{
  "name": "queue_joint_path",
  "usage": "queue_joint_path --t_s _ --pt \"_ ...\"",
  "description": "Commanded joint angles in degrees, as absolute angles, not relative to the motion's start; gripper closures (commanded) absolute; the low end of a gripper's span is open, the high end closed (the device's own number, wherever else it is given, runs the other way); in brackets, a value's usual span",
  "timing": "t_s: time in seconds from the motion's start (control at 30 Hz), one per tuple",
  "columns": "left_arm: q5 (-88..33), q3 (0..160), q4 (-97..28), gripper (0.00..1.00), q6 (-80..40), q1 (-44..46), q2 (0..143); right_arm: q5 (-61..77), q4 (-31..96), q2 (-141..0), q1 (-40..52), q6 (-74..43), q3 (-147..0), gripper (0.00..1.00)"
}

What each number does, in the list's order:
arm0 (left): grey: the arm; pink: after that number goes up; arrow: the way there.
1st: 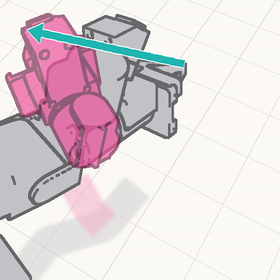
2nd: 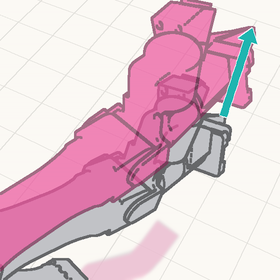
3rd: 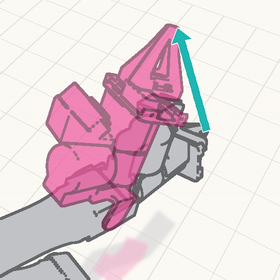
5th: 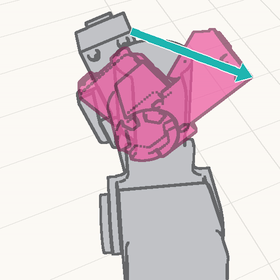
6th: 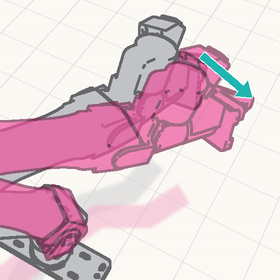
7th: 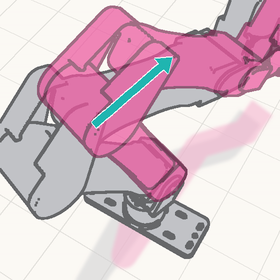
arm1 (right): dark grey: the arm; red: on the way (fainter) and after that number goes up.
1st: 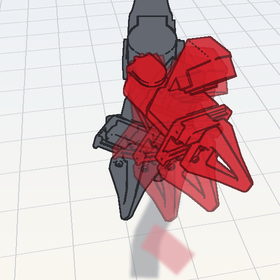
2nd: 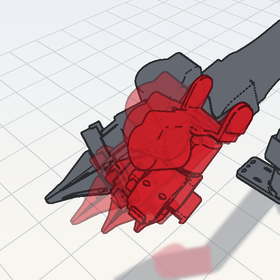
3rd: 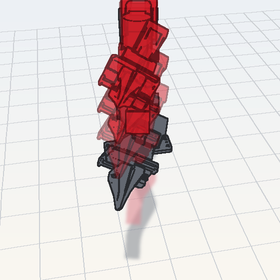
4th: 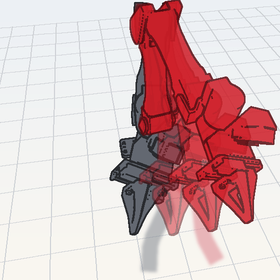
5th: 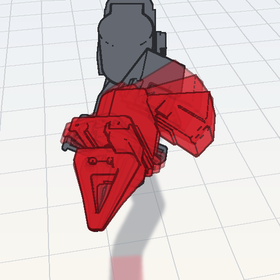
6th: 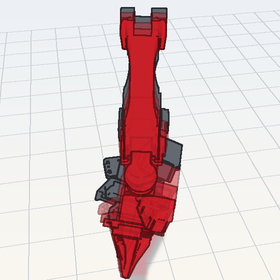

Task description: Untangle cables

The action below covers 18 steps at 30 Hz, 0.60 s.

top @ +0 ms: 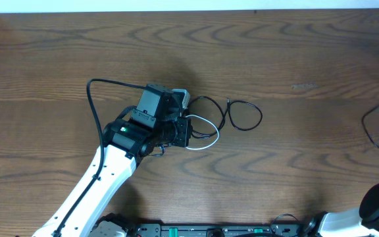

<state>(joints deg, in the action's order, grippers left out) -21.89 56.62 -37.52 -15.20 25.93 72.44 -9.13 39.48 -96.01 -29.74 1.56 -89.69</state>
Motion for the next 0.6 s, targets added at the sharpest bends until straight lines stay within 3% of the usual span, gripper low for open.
queue_joint_path --t_s 0.0,0.1,0.33,0.43,0.57 --pt "-21.1 56.6 -37.7 0.91 -15.5 26.1 72.7 -12.9 39.7 -97.9 -29.9 12.6 -89.4 0.98" --pt "-21.1 56.6 -37.7 0.91 -15.5 26.1 72.7 -17.5 39.7 -98.3 -29.9 12.7 -89.4 0.86" --pt "-21.1 56.6 -37.7 0.91 -15.5 26.1 72.7 -20.8 39.6 -98.6 -30.0 12.2 -89.4 0.85" --pt "-21.1 56.6 -37.7 0.91 -15.5 26.1 72.7 -20.4 39.6 -98.6 -30.0 10.7 -89.4 0.77" --pt "-21.1 56.6 -37.7 0.91 -15.5 26.1 72.7 -5.1 39.6 -98.6 -30.0 7.5 -89.4 0.7"
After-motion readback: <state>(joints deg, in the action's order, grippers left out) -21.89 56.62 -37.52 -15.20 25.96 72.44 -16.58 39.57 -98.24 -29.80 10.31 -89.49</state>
